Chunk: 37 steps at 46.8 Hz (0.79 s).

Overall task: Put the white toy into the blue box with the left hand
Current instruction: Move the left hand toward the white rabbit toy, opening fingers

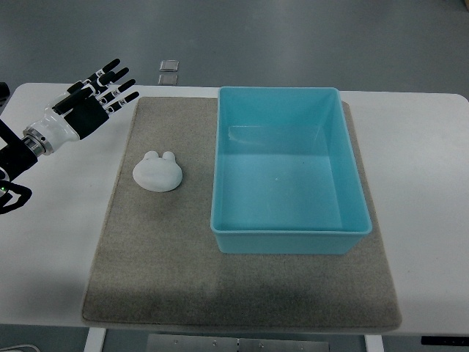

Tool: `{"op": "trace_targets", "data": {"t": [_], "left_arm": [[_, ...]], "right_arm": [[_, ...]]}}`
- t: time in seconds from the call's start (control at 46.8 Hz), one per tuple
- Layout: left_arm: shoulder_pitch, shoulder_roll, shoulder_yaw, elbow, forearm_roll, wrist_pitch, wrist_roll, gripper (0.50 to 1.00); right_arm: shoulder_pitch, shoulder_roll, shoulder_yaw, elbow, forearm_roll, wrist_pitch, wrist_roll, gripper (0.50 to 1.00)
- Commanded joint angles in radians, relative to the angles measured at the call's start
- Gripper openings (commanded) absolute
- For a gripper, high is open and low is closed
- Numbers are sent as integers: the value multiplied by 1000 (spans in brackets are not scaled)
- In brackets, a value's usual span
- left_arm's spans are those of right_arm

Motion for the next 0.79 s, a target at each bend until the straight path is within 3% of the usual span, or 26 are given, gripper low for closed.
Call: {"op": "trace_targets", "data": {"t": [0.0,0.364,0.513,0.684,0.77], "left_arm": [[-3,-2,0,1,0,10,-1,996],[-12,17,5,-1,1,31,1,996],[-15,64,11,-4,30,-13,-1,994],[-33,90,-5,-5,298,-44,-15,994],[-35,107,-8,-10,482,-44,-53,994]], "right_arm": [[0,0,0,0,1,0,0,936],[0,0,0,0,1,0,0,936],[0,0,0,0,1,0,0,936],[0,0,0,0,1,0,0,936],[0,0,0,0,0,0,0,936]]}}
